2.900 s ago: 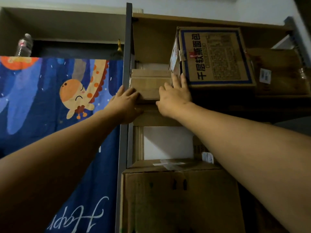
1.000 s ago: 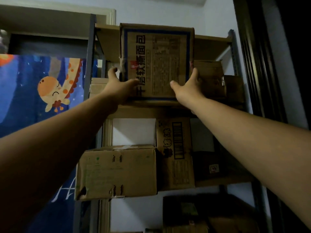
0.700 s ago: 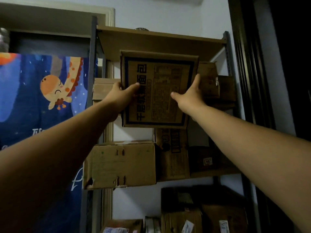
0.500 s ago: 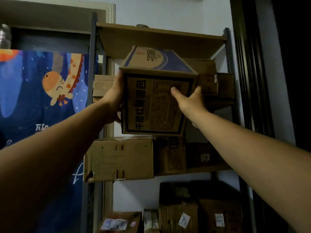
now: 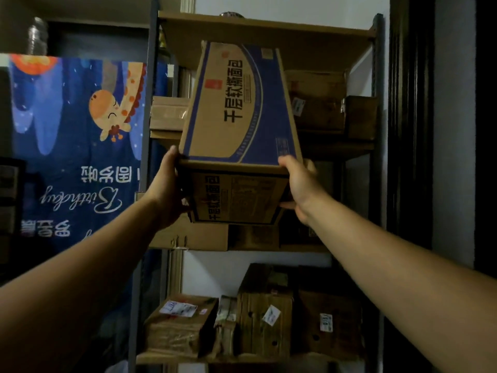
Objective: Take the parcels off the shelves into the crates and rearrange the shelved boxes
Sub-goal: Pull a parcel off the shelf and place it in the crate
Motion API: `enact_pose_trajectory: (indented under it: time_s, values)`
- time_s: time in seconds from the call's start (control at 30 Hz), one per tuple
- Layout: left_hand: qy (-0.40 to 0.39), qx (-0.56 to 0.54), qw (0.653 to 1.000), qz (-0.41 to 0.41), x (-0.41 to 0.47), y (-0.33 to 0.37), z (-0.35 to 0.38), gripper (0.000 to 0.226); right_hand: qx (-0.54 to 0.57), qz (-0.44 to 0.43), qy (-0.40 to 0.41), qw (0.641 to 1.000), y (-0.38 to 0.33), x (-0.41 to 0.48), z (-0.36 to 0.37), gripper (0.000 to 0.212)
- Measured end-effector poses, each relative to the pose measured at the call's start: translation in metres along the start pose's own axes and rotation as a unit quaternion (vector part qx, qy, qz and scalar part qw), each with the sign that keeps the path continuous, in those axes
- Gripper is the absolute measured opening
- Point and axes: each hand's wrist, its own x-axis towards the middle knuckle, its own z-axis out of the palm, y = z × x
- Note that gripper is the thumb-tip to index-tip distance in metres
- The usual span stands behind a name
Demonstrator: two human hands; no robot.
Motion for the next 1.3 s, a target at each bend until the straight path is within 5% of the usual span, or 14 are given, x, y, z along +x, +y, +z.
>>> enact_pose_trajectory:
  time_s: [0.17, 0.3, 0.53, 0.6, 0.7, 0.8, 0.87, 0.93, 1.03, 1.3]
  values:
    - [0.090, 0.054, 0.994, 0.014, -0.025, -0.012, 0.014, 0.027, 0.046, -0.011, 0.031, 0.998, 0.017, -0.021, -0.017, 0.052]
    - [0.073, 0.180, 0.980, 0.034, -0.036, -0.016, 0.012, 0.012, 0.080, -0.003, 0.059, 0.995, 0.016, -0.033, -0.029, 0.040]
    - [-0.013, 0.195, 0.972, -0.133, -0.058, -0.002, -0.007, 0.117, 0.075, -0.006, 0.057, 0.996, 0.001, -0.048, -0.027, 0.038]
    - [-0.001, 0.193, 0.972, -0.134, -0.063, 0.002, -0.012, 0.112, 0.028, -0.037, 0.047, 0.998, -0.005, -0.052, -0.020, 0.041]
    - [0.008, 0.166, 0.981, -0.104, -0.068, 0.003, -0.015, 0.066, -0.159, -0.090, 0.033, 0.983, -0.007, -0.052, -0.005, 0.044]
    - [0.019, 0.136, 0.989, -0.058, -0.067, 0.003, -0.023, 0.061, -0.281, -0.094, -0.021, 0.955, -0.006, -0.059, 0.010, 0.075]
    - [0.027, 0.142, 0.989, -0.030, -0.069, 0.002, -0.026, 0.073, -0.292, -0.086, -0.037, 0.952, -0.008, -0.067, 0.019, 0.096]
    - [0.021, 0.182, 0.983, -0.007, -0.070, -0.001, -0.029, 0.111, -0.279, -0.080, -0.065, 0.955, -0.010, -0.072, 0.033, 0.110]
    - [0.028, 0.216, 0.976, 0.016, -0.067, -0.006, -0.033, 0.133, -0.252, -0.054, -0.098, 0.961, -0.010, -0.077, 0.046, 0.111]
    - [0.056, 0.150, 0.985, -0.065, -0.074, -0.007, -0.039, 0.033, -0.185, -0.014, -0.075, 0.980, -0.001, -0.081, 0.023, 0.091]
